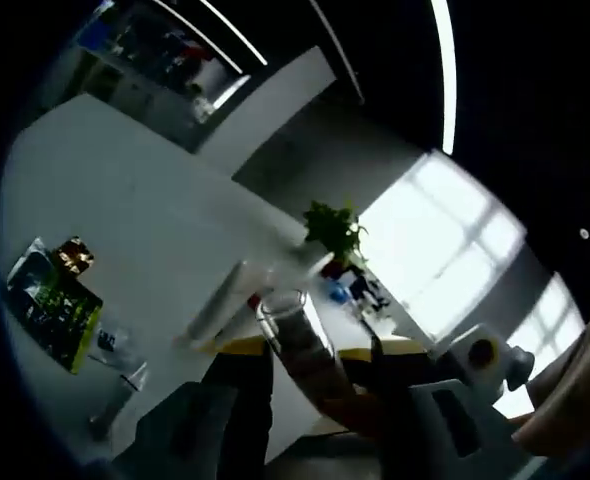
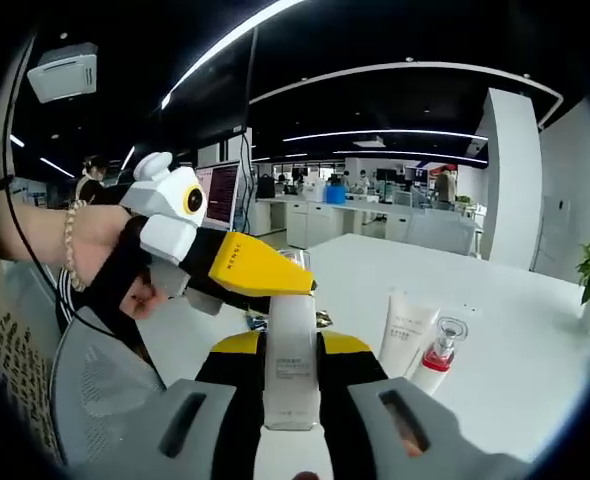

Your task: Arrange the skincare products in the storage area until every visible bottle or jar stands upright without overlapping.

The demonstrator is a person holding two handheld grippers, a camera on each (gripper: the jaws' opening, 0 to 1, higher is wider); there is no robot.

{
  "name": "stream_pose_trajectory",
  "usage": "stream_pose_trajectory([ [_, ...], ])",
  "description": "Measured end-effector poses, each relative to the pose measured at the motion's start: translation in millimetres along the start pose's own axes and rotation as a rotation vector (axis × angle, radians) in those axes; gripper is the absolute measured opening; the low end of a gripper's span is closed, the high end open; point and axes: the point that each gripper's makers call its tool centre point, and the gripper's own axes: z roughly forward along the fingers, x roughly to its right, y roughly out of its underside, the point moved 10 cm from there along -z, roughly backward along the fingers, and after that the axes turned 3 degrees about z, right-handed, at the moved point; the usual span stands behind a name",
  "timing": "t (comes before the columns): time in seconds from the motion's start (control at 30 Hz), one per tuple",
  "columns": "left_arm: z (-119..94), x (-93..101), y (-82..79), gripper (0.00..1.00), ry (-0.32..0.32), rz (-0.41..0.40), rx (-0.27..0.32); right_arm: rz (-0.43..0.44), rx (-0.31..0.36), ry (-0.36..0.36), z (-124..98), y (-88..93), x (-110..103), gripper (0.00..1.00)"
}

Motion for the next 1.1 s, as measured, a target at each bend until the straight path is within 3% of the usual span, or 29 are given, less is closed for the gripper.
stream_pose_trajectory([
  [0.23, 7, 2.4, 0.5, 0.23, -0.030, -0.017, 0.045, -0.053, 0.014, 0.000, -3, -7.4, -1, 0.19],
  [0.37, 5, 8.7, -2.2, 0.20, 0.010, 0.012, 0.107, -0.028, 0.029, -0.017, -3, -10.3, 2, 0.20],
  [0.47, 1, 11.1, -7.4, 0.18, 0.060, 0.061, 0.120, 0.062, 0.066, -0.139, -4, -12.0, 4, 0.22],
  [0.5, -1, 12.5, -9.8, 0.18, 0.081, 0.086, 0.122, 0.144, 0.091, -0.215, -6, -10.5, 6, 0.22],
  [0.6, -8, 18.8, -20.0, 0.18, 0.160, 0.178, 0.111, 0.193, 0.106, -0.309, -11, -10.0, 12, 0.22],
  [0.7, -13, 27.7, -31.1, 0.18, 0.251, 0.213, 0.125, 0.262, 0.164, -0.403, -16, -19.6, 16, 0.22],
  [0.83, -18, 36.1, -42.0, 0.18, 0.334, 0.289, 0.103, 0.298, 0.195, -0.493, -18, -32.1, 20, 0.21],
  [0.93, -18, 42.7, -46.5, 0.18, 0.403, 0.326, 0.076, 0.373, 0.228, -0.599, -17, -39.2, 25, 0.22],
  [1.0, -17, 46.6, -48.6, 0.18, 0.434, 0.340, 0.072, 0.368, 0.220, -0.618, -16, -40.4, 28, 0.21],
  [1.1, -13, 54.0, -48.6, 0.18, 0.506, 0.355, 0.056, 0.374, 0.228, -0.702, -16, -47.3, 26, 0.21],
])
